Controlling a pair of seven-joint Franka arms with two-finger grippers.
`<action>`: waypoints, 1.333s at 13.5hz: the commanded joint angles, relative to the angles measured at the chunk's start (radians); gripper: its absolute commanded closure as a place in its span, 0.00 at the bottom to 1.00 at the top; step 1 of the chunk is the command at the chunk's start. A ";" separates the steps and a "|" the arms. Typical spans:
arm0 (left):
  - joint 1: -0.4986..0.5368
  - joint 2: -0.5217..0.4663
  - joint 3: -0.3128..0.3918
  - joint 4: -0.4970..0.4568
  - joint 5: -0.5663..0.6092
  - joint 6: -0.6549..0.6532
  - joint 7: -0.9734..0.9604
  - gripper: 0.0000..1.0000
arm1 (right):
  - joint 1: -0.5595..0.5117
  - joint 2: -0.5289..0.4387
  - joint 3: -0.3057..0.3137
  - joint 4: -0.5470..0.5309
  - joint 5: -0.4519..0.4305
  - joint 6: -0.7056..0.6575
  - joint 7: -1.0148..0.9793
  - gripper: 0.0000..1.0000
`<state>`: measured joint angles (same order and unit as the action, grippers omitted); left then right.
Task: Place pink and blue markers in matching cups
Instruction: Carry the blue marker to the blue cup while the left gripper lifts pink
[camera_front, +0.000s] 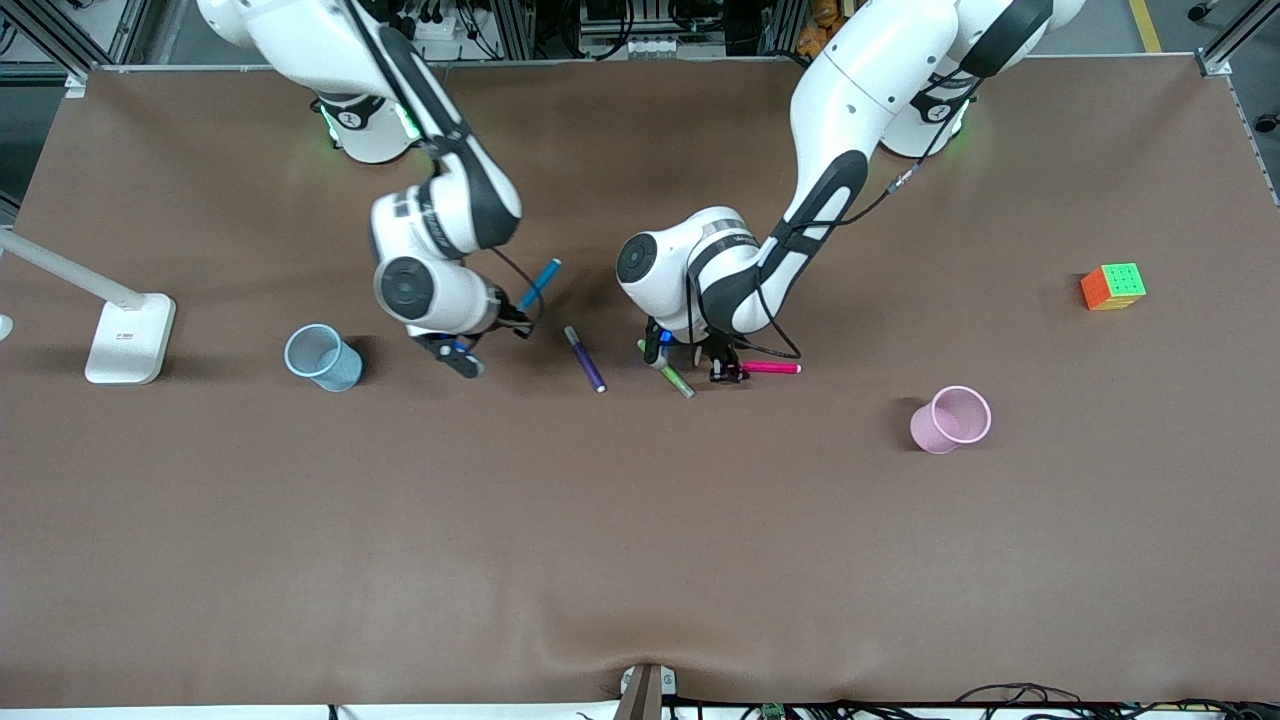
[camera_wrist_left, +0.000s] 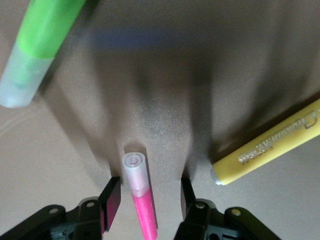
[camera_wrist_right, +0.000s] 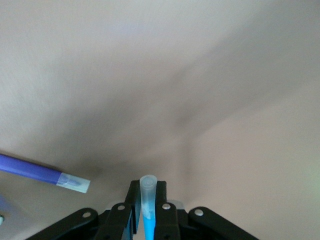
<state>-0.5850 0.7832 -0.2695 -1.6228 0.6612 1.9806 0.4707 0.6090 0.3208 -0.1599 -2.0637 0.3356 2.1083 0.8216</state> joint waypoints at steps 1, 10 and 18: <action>-0.012 0.014 0.006 0.015 0.014 0.010 -0.018 0.69 | -0.032 -0.091 -0.082 0.039 -0.061 -0.144 -0.116 1.00; -0.007 -0.025 0.004 0.055 -0.018 -0.080 0.002 1.00 | -0.037 -0.135 -0.346 0.209 -0.281 -0.203 -0.656 1.00; 0.085 -0.214 0.004 0.066 -0.161 -0.135 0.058 1.00 | 0.000 -0.204 -0.340 0.128 -0.418 -0.004 -0.661 1.00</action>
<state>-0.5464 0.6490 -0.2637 -1.5370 0.5540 1.8618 0.4801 0.5982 0.1838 -0.5041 -1.8448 -0.0315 2.0336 0.1657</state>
